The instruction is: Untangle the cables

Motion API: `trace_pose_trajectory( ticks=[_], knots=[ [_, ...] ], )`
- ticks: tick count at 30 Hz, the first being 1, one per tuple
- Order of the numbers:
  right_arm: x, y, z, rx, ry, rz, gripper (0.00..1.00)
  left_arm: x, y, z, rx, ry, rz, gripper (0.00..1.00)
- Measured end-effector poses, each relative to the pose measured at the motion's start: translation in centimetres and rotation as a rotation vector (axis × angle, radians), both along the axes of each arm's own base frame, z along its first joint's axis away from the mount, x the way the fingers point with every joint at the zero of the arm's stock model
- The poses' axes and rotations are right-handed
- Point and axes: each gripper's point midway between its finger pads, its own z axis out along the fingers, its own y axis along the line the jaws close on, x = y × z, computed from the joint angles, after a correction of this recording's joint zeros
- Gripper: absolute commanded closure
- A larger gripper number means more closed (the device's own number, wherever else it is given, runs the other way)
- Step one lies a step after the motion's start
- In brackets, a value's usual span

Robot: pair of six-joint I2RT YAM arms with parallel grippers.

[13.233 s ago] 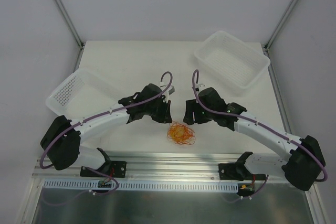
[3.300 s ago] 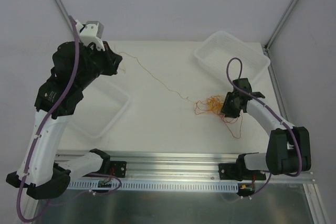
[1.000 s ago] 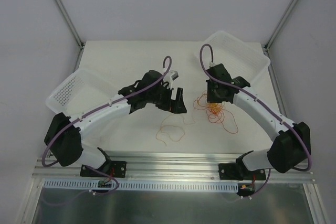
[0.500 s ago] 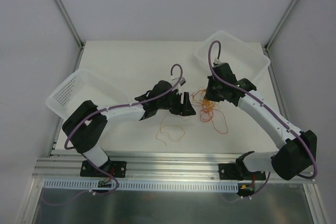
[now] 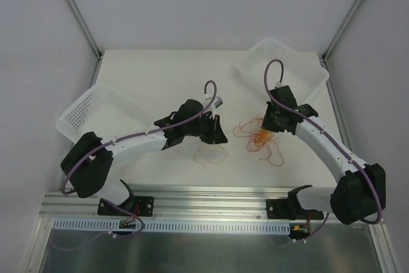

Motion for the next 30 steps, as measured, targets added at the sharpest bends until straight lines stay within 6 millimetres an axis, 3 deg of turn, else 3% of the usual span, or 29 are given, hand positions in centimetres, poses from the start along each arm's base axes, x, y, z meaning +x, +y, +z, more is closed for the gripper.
trace_pose_trajectory(
  ticks=[7,13,16,17,19,20,23,26,30],
  knots=[
    [0.7,-5.0,-1.1,-0.039,0.023,-0.135,1.00,-3.8,4.6,4.6,-0.010,-0.071,-0.096,1.00],
    [1.0,-5.8,-2.0,-0.054,0.058,-0.140,0.99,-5.1,8.6,6.2,0.016,-0.080,-0.092,1.00],
    [1.2,-5.2,-2.6,-0.037,0.083,-0.113,0.86,-5.2,9.4,6.7,0.024,-0.074,-0.075,1.00],
    [1.2,-5.0,-2.8,-0.029,0.092,-0.104,0.74,-5.1,9.5,6.9,0.027,-0.071,-0.069,1.00],
    [1.1,-4.5,-3.1,-0.018,0.105,-0.085,0.59,-4.6,9.5,7.8,0.025,-0.073,-0.061,1.00],
    [1.1,-4.3,-3.2,-0.013,0.110,-0.076,0.43,-4.3,9.3,8.4,0.021,-0.080,-0.057,1.00],
    [0.8,-3.6,-3.1,-0.006,0.111,-0.031,0.24,-3.3,8.8,10.5,0.002,-0.110,-0.047,1.00],
    [0.5,-2.8,-2.5,-0.007,0.093,0.022,0.11,-2.0,8.5,13.7,-0.028,-0.159,-0.022,1.00],
    [0.2,-2.2,0.0,0.010,0.004,0.075,0.02,0.4,8.4,20.3,-0.106,-0.270,0.026,1.00]
  ],
)
